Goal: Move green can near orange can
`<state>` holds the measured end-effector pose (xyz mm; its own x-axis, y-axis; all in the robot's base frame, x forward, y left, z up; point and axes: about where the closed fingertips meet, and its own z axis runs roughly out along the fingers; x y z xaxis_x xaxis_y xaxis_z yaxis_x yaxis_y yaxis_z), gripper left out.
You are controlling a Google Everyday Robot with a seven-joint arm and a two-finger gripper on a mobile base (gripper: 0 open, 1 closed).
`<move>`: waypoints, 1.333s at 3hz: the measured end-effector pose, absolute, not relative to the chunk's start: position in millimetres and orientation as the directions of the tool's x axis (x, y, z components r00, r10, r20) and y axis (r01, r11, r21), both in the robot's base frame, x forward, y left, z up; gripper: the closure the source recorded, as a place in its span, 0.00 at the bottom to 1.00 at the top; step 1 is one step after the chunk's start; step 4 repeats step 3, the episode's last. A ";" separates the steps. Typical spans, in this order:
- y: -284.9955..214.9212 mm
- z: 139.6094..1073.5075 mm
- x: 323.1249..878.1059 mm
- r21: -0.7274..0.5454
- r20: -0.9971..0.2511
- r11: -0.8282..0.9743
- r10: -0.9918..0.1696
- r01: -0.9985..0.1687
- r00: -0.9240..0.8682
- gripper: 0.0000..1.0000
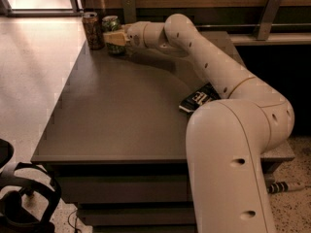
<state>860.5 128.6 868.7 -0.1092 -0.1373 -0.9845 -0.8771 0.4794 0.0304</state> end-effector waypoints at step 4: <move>132.5 867.7 859.9 0.032 -0.984 0.475 -0.137 -0.879 -0.110 0.00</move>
Offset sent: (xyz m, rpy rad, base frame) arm 0.0000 0.0001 0.0001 0.0000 0.0001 0.0002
